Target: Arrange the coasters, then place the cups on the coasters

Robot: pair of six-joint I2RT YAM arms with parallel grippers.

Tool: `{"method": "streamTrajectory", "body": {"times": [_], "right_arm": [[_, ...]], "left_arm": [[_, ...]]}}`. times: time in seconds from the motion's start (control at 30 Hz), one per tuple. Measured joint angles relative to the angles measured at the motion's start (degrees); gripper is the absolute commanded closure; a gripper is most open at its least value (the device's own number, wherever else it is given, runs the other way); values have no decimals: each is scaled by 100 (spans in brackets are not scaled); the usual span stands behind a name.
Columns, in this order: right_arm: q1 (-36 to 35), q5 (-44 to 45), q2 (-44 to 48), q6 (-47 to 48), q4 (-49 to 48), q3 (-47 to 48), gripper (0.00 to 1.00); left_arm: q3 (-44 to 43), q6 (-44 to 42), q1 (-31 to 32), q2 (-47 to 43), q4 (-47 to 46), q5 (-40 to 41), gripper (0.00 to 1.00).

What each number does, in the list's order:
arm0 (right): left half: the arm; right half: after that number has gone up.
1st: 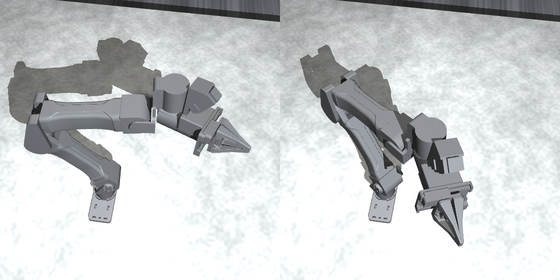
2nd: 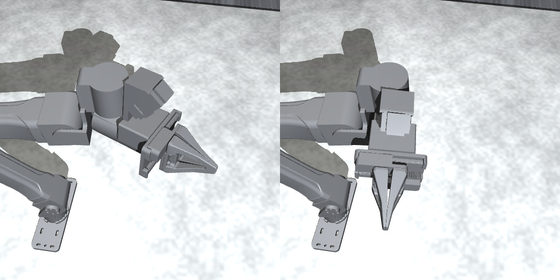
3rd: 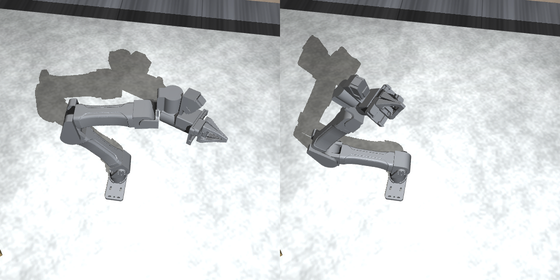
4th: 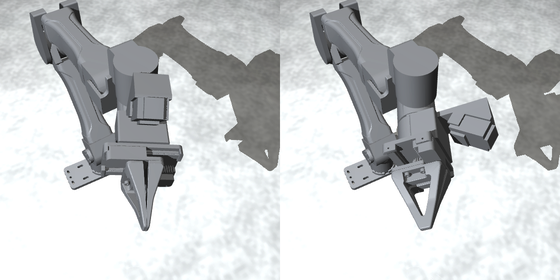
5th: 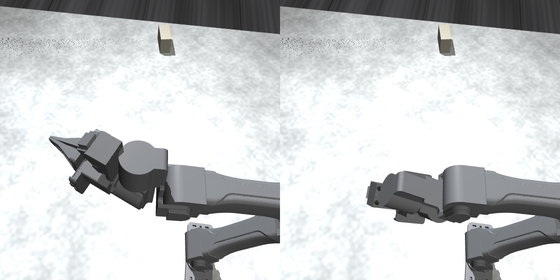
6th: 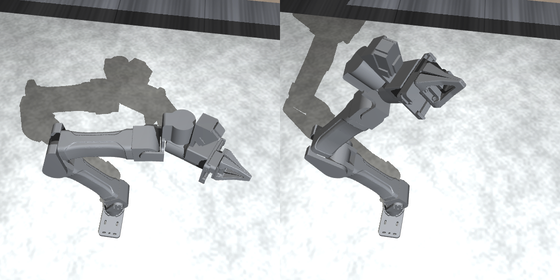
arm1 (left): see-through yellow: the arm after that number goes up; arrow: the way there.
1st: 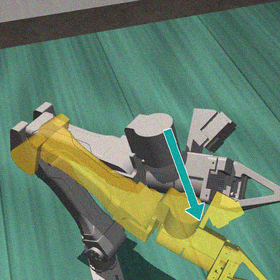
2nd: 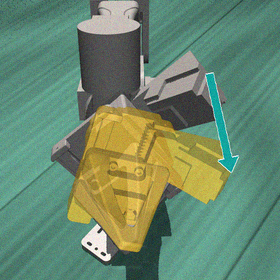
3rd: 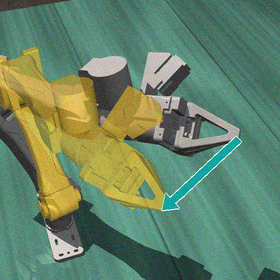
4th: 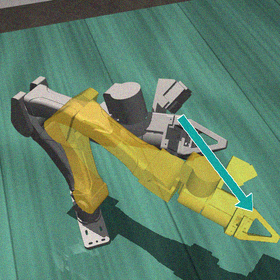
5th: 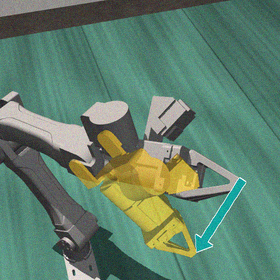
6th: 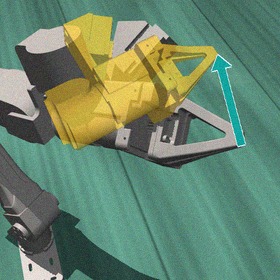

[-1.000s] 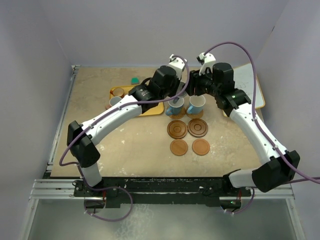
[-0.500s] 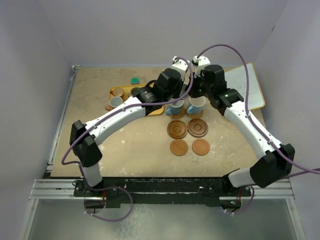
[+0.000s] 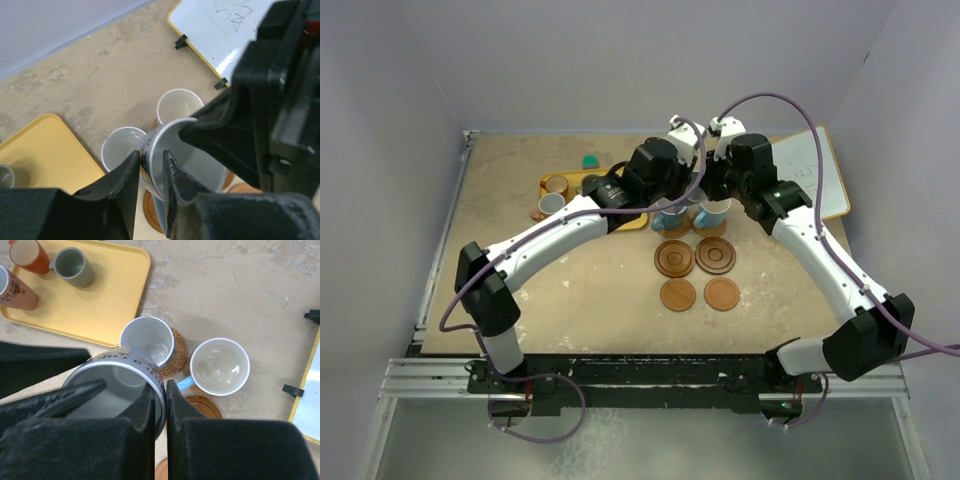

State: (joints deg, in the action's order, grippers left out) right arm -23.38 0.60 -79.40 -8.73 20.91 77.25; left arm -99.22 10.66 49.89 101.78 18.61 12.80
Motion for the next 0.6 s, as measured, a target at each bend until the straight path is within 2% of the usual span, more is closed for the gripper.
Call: {"method": "streamTrajectory", "body": {"times": [0.2, 0.33, 0.5, 0.6], "right_arm": [[74, 184, 149, 286, 4, -125, 100], [125, 291, 280, 531, 20, -264, 100], [221, 275, 570, 960, 118, -592, 100], [332, 267, 820, 1202, 251, -782, 100]], "left_arm": [[256, -297, 42, -337, -22, -503, 64], [448, -599, 46, -647, -9, -667, 53], [824, -1202, 44, -1093, 79, -734, 41], [1093, -1585, 17, -1342, 195, -828, 38]]}}
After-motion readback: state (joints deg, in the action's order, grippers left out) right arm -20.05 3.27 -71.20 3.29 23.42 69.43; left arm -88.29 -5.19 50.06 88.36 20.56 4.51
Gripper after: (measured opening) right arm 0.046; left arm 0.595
